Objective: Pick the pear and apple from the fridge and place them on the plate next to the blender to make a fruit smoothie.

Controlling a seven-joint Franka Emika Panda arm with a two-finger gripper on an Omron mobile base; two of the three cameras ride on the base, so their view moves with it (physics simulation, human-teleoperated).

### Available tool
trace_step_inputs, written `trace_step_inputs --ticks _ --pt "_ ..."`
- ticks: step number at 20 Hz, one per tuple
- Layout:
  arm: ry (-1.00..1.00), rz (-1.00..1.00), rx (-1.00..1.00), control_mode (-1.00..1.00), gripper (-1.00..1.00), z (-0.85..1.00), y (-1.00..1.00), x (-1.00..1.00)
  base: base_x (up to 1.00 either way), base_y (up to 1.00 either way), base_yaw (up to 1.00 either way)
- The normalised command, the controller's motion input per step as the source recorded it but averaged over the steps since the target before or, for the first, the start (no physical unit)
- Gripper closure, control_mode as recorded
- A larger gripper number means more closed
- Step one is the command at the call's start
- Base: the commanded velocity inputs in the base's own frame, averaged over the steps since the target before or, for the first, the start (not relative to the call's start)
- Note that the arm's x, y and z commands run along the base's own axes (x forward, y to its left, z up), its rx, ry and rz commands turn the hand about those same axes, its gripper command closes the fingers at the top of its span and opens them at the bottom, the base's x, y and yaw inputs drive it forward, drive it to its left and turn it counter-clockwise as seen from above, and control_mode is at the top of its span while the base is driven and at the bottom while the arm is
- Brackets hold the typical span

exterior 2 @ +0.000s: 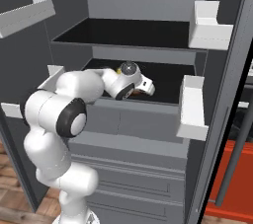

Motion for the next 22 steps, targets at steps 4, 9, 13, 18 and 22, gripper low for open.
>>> trace_step_inputs --ticks 4,9,13,18,22 --pt "0.00 -0.10 0.00 -1.00 1.00 0.73 0.00 -0.76 0.00 0.00 0.00" --pt "0.11 -0.11 0.00 -1.00 1.00 0.92 0.00 -0.75 0.00 0.00 0.00" --pt "0.14 -0.06 0.00 -1.00 1.00 0.72 0.00 -0.95 0.00 0.00 0.00" --pt "0.19 0.00 0.00 -1.00 1.00 0.38 0.06 -1.00 0.00 0.00 0.00" --pt "0.19 0.00 0.00 -1.00 1.00 0.12 0.45 -1.00 0.00 0.00 0.00"
